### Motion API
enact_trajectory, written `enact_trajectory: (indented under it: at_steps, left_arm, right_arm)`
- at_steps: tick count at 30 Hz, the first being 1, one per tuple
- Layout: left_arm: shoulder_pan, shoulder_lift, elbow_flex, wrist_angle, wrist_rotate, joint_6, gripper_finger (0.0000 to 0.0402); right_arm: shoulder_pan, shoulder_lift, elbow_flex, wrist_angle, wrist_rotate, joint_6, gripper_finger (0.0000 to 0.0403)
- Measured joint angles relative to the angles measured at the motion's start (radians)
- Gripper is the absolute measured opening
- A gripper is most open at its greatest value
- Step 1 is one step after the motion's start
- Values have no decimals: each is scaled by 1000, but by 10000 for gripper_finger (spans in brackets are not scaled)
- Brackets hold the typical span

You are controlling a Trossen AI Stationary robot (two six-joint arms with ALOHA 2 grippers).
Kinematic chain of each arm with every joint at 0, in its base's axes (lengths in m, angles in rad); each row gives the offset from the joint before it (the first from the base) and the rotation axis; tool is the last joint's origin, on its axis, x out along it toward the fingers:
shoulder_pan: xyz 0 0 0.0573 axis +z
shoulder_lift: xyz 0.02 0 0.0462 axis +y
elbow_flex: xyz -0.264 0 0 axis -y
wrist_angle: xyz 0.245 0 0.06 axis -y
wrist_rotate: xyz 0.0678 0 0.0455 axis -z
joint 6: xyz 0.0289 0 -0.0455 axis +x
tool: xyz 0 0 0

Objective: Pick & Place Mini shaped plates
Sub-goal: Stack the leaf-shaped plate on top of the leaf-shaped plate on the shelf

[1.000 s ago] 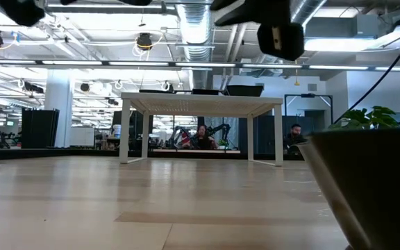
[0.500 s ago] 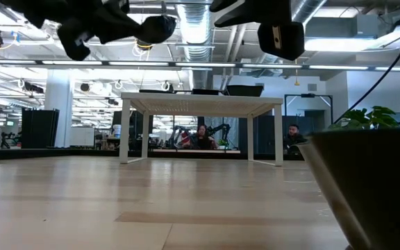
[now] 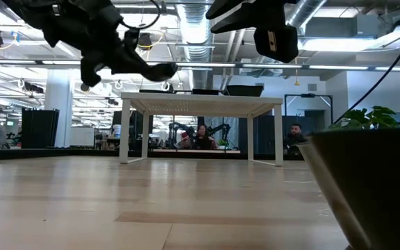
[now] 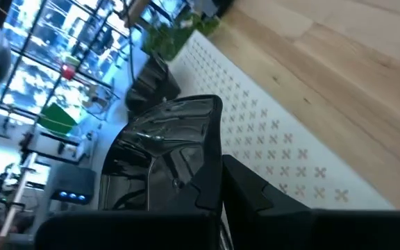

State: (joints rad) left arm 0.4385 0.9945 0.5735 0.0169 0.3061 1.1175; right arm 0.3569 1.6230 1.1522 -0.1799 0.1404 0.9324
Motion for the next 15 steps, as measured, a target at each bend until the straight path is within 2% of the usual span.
enact_trajectory:
  at_steps: [11,15]
  left_arm:
    - [9,45,0,37,-6,-122,9]
    - [9,44,0,57,-83,-202,11]
  right_arm:
    - [1,0,0,0,0,0,62]
    - [1,0,0,0,-1,0,62]
